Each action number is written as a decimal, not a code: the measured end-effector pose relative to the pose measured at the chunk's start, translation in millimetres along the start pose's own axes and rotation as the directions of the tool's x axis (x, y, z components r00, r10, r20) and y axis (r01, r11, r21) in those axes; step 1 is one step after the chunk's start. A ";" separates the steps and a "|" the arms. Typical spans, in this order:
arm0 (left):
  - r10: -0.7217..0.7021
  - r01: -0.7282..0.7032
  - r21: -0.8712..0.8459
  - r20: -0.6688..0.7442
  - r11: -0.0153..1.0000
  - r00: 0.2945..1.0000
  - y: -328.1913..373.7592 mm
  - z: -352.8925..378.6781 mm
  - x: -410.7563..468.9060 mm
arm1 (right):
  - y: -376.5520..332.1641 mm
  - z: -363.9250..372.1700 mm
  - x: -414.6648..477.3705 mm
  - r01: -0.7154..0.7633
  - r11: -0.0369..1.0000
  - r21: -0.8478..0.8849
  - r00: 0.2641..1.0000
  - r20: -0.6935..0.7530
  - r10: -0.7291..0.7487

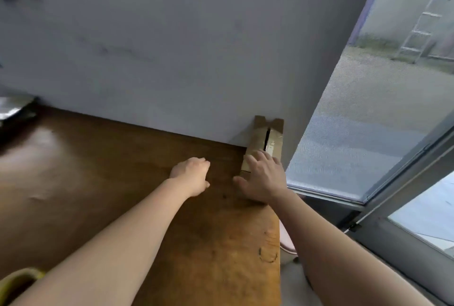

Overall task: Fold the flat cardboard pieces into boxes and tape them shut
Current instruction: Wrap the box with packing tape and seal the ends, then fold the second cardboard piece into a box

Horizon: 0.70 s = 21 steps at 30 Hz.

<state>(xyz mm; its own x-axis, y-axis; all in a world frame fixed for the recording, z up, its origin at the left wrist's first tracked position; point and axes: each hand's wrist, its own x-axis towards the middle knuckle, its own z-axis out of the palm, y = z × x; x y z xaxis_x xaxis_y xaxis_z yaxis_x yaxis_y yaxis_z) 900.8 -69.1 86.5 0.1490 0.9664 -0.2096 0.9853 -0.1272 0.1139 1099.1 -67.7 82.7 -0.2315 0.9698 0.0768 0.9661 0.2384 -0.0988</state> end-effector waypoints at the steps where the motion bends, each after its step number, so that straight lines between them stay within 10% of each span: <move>1: -0.025 0.026 0.007 -0.024 1.000 0.999 -11.7 -2.5 -8.6 | -13.7 0.2 1.2 0.020 1.000 -0.006 1.000 0.017 -0.020; 21: -0.502 0.527 0.019 -0.276 0.849 0.819 -374.3 -30.7 -299.5 | -452.8 3.9 -38.1 0.424 0.902 -0.078 0.901 -0.061 -0.429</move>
<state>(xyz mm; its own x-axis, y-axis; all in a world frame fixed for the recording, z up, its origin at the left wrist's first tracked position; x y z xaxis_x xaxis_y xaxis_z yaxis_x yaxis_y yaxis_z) 484.8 -304.1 136.5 -0.3961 0.9174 0.0391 0.9171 0.3973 -0.0324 670.0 -212.4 120.7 -0.6162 0.7684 0.1725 0.7823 0.6226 0.0210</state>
